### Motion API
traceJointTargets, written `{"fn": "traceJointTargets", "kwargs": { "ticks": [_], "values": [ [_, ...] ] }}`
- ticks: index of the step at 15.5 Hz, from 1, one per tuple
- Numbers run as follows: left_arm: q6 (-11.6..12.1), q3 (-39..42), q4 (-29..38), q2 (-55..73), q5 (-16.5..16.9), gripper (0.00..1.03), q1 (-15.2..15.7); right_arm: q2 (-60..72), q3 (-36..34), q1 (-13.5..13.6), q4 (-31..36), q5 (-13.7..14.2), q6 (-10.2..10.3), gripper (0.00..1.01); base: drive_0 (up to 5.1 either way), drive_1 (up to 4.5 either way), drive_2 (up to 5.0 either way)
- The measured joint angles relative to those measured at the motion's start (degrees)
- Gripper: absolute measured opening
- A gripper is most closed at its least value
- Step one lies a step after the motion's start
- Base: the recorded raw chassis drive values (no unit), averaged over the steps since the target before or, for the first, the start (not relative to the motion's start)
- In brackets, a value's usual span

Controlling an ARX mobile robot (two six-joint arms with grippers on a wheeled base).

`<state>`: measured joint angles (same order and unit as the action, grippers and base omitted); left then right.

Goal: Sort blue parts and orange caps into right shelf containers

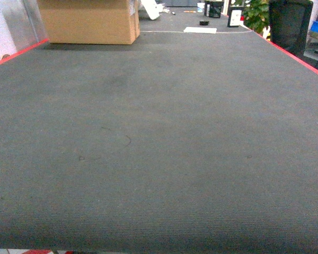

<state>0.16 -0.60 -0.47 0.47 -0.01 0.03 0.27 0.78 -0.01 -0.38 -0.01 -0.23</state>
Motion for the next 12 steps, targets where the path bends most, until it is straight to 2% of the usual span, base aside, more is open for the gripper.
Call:
{"fn": "traceJointTargets", "kwargs": {
  "ticks": [7, 12],
  "values": [
    [0.0, 0.0, 0.1, 0.0, 0.0, 0.42, 0.0, 0.0, 0.0, 0.0, 0.0, 0.0, 0.0, 0.41, -0.2, -0.2, -0.2],
    [0.0, 0.0, 0.1, 0.0, -0.1, 0.42, 0.0, 0.0, 0.0, 0.0, 0.0, 0.0, 0.0, 0.41, -2.0, -1.98, -2.0]
  ]
}}
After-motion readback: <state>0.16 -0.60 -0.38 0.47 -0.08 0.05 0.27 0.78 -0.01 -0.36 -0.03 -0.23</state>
